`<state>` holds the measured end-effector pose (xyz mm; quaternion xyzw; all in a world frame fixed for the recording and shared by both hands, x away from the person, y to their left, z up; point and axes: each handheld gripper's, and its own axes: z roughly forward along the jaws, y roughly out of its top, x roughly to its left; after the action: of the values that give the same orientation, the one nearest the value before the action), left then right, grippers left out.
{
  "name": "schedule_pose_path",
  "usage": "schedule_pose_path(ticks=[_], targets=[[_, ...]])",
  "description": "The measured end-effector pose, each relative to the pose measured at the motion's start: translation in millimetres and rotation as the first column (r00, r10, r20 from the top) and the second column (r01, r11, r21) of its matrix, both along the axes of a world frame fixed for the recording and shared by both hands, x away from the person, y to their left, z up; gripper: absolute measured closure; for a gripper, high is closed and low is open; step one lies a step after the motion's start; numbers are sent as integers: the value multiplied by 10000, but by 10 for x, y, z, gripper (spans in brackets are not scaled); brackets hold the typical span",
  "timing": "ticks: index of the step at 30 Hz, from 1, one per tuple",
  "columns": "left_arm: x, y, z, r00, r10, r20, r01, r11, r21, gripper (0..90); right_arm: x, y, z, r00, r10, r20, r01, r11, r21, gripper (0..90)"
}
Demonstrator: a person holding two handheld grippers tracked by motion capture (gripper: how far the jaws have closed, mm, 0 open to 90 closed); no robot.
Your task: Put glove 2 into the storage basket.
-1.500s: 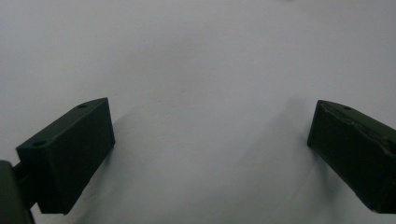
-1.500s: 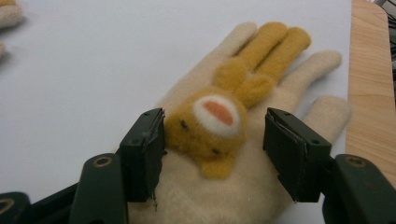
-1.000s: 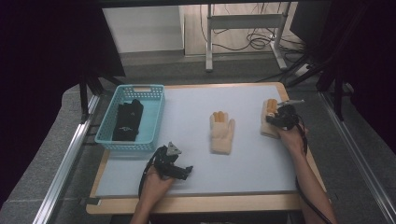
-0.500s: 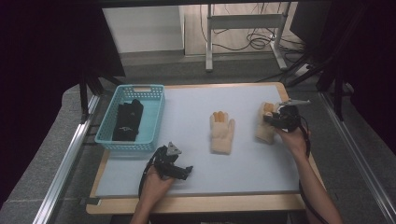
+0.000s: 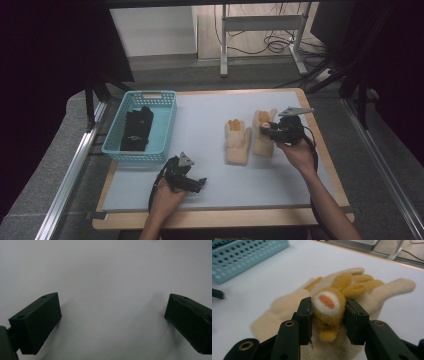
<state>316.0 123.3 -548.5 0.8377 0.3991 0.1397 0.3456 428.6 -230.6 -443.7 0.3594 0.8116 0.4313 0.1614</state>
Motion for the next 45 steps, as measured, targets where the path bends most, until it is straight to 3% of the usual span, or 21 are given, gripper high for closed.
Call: schedule_pose_path(ticks=[5,11,16,22,29,32,37,41,45], targets=[[0,0,0,10000,-4,1,4,10000,0,10,-31,336,-1,9982,605,-24,-605,9982,27,597],[0,1,0,10000,-6,-2,6,10000,-2,10,18,672,-151,9964,805,-268,-812,9964,-238,595],[1,2,1,10000,-13,-1,13,10000,23,10,63,831,-324,9973,594,-426,-622,9958,-666,593],[1,2,1,10000,-16,-1,16,10000,25,10,100,895,-508,9974,409,-594,-466,9939,-994,579],[1,2,1,10000,-13,-1,13,10000,23,10,100,881,-588,9966,327,-751,-401,9943,-988,506],[0,1,0,10000,-7,1,7,10000,10,10,82,857,-544,9976,319,-607,-379,9942,-1007,437],[0,1,0,10000,-5,-3,5,10000,6,10,99,698,-415,9986,312,-426,-334,9981,-512,377],[0,1,1,10000,-2,-9,2,10000,7,10,120,476,-387,9988,27,-480,-41,9996,-287,393],[0,0,0,10000,3,3,-3,10000,-3,10,91,298,-444,9971,58,-755,-94,9988,-471,540]])
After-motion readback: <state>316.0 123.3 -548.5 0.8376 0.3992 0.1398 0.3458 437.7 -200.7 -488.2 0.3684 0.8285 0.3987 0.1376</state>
